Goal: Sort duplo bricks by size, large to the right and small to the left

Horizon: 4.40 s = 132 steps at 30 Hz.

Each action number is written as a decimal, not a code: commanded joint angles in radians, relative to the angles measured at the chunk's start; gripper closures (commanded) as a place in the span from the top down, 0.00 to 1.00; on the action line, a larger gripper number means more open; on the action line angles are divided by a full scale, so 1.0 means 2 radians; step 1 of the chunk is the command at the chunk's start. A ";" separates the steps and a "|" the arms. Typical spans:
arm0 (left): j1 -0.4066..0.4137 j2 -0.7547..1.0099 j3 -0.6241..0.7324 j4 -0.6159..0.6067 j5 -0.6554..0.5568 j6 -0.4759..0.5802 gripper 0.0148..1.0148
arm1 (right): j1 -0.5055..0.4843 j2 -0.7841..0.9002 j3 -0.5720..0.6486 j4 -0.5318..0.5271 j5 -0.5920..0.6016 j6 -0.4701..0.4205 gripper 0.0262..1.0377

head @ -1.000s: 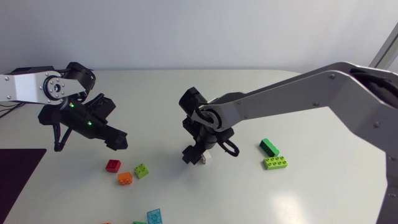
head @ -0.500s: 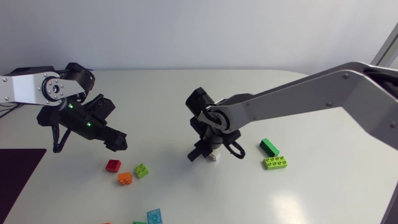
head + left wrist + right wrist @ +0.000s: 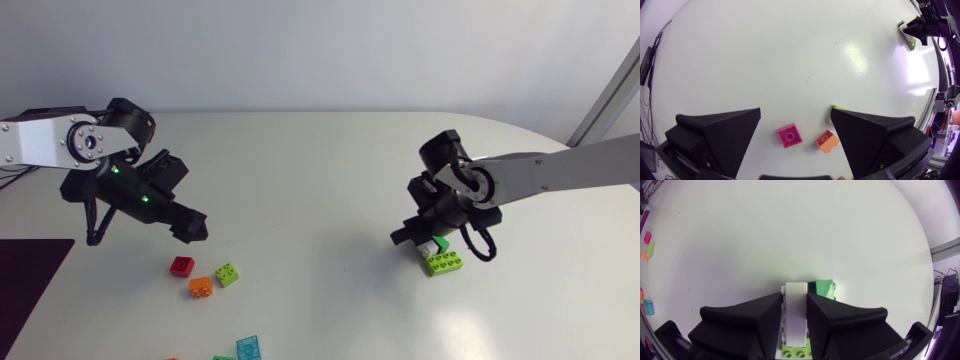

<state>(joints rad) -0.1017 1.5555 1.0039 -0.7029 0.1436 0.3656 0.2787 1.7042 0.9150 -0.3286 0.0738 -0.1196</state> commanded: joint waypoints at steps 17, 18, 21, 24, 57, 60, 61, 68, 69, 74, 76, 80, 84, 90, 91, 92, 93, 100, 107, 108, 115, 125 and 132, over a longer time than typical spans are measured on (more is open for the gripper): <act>-0.002 -0.054 -0.010 -0.034 0.002 0.010 0.96 | -0.023 -0.025 -0.020 0.017 -0.012 -0.004 0.96; -0.004 -0.057 -0.013 -0.034 0.002 0.010 0.96 | -0.017 -0.031 -0.019 0.017 -0.012 0.001 0.96; -0.007 -0.064 -0.019 -0.034 0.003 -0.007 0.96 | 0.003 -0.049 -0.016 0.014 -0.012 0.015 0.96; -0.014 -0.067 -0.030 -0.031 0.002 -0.034 0.96 | 0.025 -0.064 -0.016 0.014 -0.012 0.031 0.96; 0.016 -0.025 -0.139 0.104 -0.070 -0.035 0.96 | 0.071 -0.111 -0.067 0.002 -0.012 0.075 0.96; 0.019 -0.015 -0.145 0.105 -0.070 -0.035 0.96 | 0.071 -0.111 -0.070 0.002 -0.012 0.074 0.96; 0.019 -0.016 -0.148 0.105 -0.070 -0.035 0.96 | 0.071 -0.111 -0.071 0.002 -0.012 0.074 0.96; -0.015 -0.028 -0.168 0.104 -0.069 -0.046 0.96 | 0.073 -0.113 -0.073 0.003 -0.012 0.077 0.96; -0.024 -0.028 -0.171 0.104 -0.069 -0.048 0.96 | 0.073 -0.113 -0.074 0.003 -0.012 0.077 0.96; -0.053 -0.035 -0.168 0.105 -0.069 -0.059 0.96 | 0.073 -0.114 -0.075 0.003 -0.012 0.077 0.96; -0.059 -0.032 -0.161 0.105 -0.068 -0.062 0.96 | 0.072 -0.114 -0.076 0.003 -0.012 0.077 0.96; -0.057 -0.036 -0.145 0.104 -0.068 -0.068 0.96 | 0.072 -0.114 -0.079 0.002 -0.014 0.077 0.96; -0.047 -0.070 -0.138 0.095 -0.068 -0.067 0.96 | 0.075 -0.117 -0.085 0.002 -0.019 0.081 0.96; -0.014 -0.070 -0.125 0.094 -0.070 -0.062 0.96 | 0.069 -0.120 -0.095 0.004 -0.019 0.081 0.96; -0.008 -0.061 -0.125 0.094 -0.070 -0.063 0.96 | 0.070 -0.122 -0.096 0.004 -0.019 0.082 0.96; -0.004 -0.051 -0.125 0.097 -0.075 -0.062 0.96 | 0.071 -0.123 -0.096 0.004 -0.019 0.082 0.96; 0.000 -0.041 -0.127 0.101 -0.086 -0.062 0.96 | 0.072 -0.124 -0.096 0.004 -0.019 0.083 0.96; 0.049 -0.016 -0.131 0.142 -0.112 -0.049 0.96 | 0.075 -0.126 -0.099 0.004 -0.020 0.085 0.96; 0.078 0.000 -0.141 0.165 -0.113 -0.032 0.96 | 0.075 -0.126 -0.102 0.005 -0.021 0.086 0.96; 0.078 0.002 -0.144 0.168 -0.115 -0.032 0.96 | 0.075 -0.126 -0.102 0.005 -0.021 0.087 0.96; 0.036 -0.002 -0.173 0.173 -0.116 -0.036 0.96 | 0.075 -0.126 -0.103 0.005 -0.021 0.087 0.96; -0.013 -0.028 -0.164 0.157 -0.116 -0.052 0.96 | 0.078 -0.128 -0.110 0.005 -0.020 0.091 0.96; -0.004 -0.122 -0.162 0.050 -0.116 -0.018 0.95 | 0.088 -0.146 -0.109 -0.001 -0.025 0.093 0.96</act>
<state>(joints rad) -0.1059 1.3674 0.6773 -0.5541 -0.0864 0.3042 0.4377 1.4296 0.7177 -0.3149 0.0292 0.0383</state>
